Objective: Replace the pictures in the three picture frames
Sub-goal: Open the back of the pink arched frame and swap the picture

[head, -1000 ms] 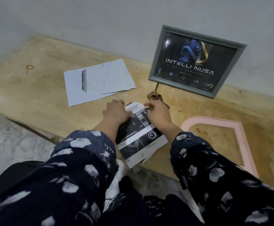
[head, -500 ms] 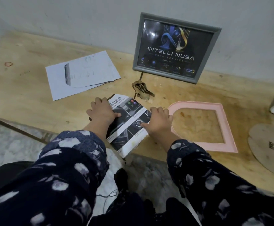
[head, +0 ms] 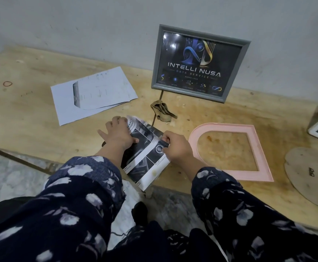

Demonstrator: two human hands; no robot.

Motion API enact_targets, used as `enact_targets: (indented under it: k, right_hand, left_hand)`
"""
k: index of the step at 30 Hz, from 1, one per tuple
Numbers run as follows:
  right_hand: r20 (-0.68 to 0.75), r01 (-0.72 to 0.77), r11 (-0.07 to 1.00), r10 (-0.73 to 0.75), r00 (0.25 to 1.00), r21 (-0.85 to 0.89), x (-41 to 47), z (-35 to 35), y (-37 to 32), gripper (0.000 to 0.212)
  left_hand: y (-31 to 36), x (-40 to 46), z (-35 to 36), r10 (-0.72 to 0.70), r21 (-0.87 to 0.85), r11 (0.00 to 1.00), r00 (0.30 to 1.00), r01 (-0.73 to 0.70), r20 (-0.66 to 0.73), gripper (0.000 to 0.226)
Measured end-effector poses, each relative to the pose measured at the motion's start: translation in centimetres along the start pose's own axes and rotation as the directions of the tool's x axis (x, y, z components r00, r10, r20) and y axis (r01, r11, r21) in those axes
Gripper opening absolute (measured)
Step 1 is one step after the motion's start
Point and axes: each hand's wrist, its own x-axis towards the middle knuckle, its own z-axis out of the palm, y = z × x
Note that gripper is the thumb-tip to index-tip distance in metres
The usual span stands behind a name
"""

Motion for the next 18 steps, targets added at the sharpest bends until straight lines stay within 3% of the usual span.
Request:
enact_targets:
  k: [3, 6, 11, 15, 18]
  right_hand:
    - [-0.030, -0.051, 0.947, 0.063, 0.998, 0.318, 0.7, -1.5, 0.2, 0.017]
    - [-0.068, -0.134, 0.756, 0.230, 0.971, 0.641, 1.5, -4.2, 0.3, 0.021]
    - [-0.199, -0.069, 0.461, 0.508, 0.838, 0.885, 3.4, -8.0, 2.2, 0.036]
    - [-0.249, -0.130, 0.541, 0.569, 0.784, 0.831, 2.4, -9.4, 5.3, 0.056]
    - [-0.308, -0.167, 0.641, 0.561, 0.768, 0.749, 1.0, -10.3, 7.2, 0.051]
  left_hand:
    - [0.2, 0.7, -0.4, 0.021, -0.111, 0.994, 1.000, -0.022, -0.008, 0.078]
    - [0.8, 1.9, -1.1, 0.020, -0.237, 0.971, 0.996, -0.041, -0.089, 0.060]
    - [4.7, 3.4, -2.6, 0.275, -0.496, 0.796, 0.937, -0.348, -0.217, 0.010]
    - [9.7, 3.4, -2.0, 0.239, -0.632, 0.705, 0.947, -0.322, -0.216, 0.014]
    - [12.6, 2.2, -0.5, 0.223, -0.660, 0.690, 0.955, -0.297, -0.196, 0.014]
